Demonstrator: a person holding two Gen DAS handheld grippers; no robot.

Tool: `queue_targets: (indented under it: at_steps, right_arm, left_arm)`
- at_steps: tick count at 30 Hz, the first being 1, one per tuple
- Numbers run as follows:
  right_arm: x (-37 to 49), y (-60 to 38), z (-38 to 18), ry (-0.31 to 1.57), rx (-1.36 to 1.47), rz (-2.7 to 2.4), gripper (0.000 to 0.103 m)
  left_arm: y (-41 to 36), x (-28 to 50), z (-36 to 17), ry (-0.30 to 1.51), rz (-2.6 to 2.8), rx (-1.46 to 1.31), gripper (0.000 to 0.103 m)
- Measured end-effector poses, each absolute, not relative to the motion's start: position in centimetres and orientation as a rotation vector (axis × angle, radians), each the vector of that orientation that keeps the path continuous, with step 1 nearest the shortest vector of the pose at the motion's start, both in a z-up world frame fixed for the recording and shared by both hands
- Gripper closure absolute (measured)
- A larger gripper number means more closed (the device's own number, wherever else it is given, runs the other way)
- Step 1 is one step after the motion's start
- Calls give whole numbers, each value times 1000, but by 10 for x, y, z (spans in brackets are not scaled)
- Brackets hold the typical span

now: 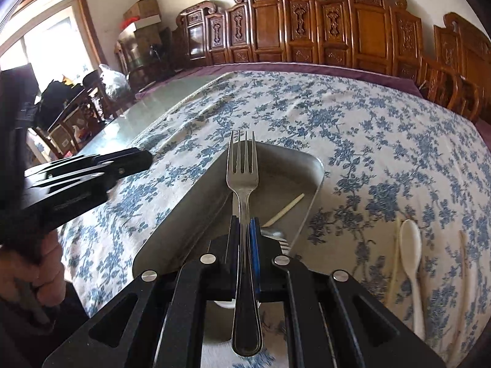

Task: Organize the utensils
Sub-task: 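Lower the metal fork into the grey tray and open the right tool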

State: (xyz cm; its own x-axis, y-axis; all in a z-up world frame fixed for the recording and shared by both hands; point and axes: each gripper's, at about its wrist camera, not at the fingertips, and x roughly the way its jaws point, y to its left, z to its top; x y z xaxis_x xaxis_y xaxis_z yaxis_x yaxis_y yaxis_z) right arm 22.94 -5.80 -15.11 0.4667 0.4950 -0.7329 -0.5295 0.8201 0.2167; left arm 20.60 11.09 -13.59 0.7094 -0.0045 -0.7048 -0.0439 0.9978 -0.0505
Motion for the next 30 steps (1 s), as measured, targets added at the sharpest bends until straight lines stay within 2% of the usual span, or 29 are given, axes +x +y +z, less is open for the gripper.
queue_targets:
  at_steps: [16, 23, 30]
  right_arm:
    - [248, -24, -183, 988, 39, 602, 93]
    - [237, -40, -158, 895, 22, 642, 93]
    - [223, -108, -127, 810, -50, 597, 93]
  left_arm:
    - [113, 202, -130, 763, 15, -64, 86]
    - [104, 200, -128, 757, -5, -68, 86]
    - [78, 196, -126, 752, -61, -60, 86]
